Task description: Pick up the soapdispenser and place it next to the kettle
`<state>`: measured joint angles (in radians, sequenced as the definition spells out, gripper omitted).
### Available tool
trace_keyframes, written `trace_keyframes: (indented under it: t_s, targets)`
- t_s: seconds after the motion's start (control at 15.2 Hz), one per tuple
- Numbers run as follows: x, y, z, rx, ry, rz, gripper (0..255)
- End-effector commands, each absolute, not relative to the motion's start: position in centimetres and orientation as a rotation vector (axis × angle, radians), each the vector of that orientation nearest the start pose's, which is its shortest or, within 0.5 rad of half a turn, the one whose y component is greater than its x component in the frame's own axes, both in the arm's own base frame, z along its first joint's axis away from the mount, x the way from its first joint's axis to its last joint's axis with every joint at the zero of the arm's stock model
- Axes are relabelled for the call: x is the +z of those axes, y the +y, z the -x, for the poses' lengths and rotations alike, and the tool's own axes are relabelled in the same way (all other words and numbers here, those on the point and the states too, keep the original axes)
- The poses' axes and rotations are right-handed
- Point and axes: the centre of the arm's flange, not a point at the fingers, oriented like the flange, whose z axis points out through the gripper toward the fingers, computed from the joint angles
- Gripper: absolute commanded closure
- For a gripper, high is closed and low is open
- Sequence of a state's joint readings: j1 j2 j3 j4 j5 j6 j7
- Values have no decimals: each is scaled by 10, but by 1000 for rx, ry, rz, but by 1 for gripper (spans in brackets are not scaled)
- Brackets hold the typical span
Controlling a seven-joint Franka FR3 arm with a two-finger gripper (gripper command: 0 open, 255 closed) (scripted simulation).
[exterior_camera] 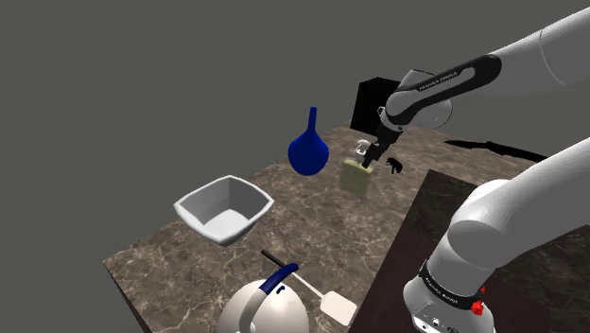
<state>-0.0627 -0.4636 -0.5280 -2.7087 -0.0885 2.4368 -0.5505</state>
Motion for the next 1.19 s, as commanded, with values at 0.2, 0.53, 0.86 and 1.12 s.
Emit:
trace_keyframes:
  t_s: [0.2,0.53,0.86,1.12]
  targets:
    - [340,-212,-338,-321,-88,3060,0]
    - [327,-211,-341,-321,-88,3060,0]
    - [327,-211,-341,-321,-88,3060,0]
    - [327,-211,-341,-321,-88,3060,255]
